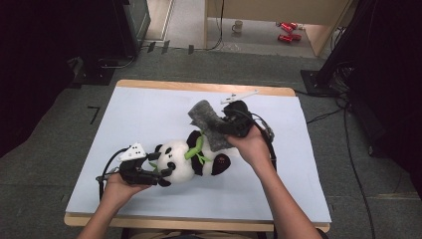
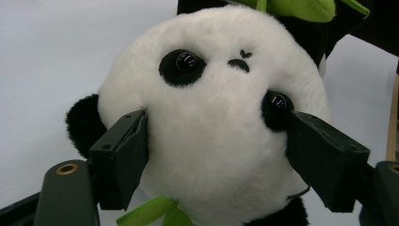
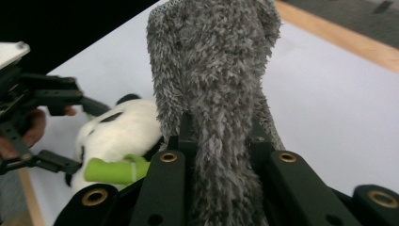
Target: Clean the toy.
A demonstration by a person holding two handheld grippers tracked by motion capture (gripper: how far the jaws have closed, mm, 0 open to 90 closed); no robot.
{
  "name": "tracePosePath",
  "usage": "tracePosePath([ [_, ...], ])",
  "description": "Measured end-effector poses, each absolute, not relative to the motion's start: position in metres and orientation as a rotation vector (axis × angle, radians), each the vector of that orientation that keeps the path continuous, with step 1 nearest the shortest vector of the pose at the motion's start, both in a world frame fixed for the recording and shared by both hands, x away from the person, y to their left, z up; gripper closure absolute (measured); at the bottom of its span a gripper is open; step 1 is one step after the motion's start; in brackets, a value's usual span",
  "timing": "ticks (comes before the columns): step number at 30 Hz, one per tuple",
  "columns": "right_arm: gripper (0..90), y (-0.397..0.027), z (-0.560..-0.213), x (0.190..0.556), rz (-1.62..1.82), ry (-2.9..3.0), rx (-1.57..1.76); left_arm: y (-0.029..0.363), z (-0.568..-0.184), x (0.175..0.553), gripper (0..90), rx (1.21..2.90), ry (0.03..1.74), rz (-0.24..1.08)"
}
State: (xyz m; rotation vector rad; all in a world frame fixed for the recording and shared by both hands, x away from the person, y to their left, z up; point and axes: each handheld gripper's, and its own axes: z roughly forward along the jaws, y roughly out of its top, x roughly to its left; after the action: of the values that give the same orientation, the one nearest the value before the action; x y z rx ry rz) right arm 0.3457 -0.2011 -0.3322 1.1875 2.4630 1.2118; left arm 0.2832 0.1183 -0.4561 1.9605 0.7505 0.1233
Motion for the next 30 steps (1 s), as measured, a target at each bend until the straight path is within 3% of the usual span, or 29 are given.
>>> tracePosePath([
  [14,75.1,-0.132,-0.341,0.372,1.151,2.639,1.12,0.117,-0.455,0.283,22.5,1.965,0.777,0.117],
  [20,74.8,-0.112,-0.348,0.378,1.118,2.676,1.108,0.12,-0.46,0.285,12.6,1.992,0.828,0.078],
  [25,74.9,-0.093,-0.352,0.377,1.085,2.732,1.074,0.114,-0.462,0.286,10.7,1.97,0.813,0.074],
  [27,74.9,-0.091,-0.353,0.377,1.074,2.736,1.073,0.114,-0.462,0.285,10.9,1.977,0.805,0.084],
  [30,75.0,-0.077,-0.36,0.377,1.054,2.77,1.077,0.112,-0.46,0.281,20.5,1.983,0.794,0.14],
])
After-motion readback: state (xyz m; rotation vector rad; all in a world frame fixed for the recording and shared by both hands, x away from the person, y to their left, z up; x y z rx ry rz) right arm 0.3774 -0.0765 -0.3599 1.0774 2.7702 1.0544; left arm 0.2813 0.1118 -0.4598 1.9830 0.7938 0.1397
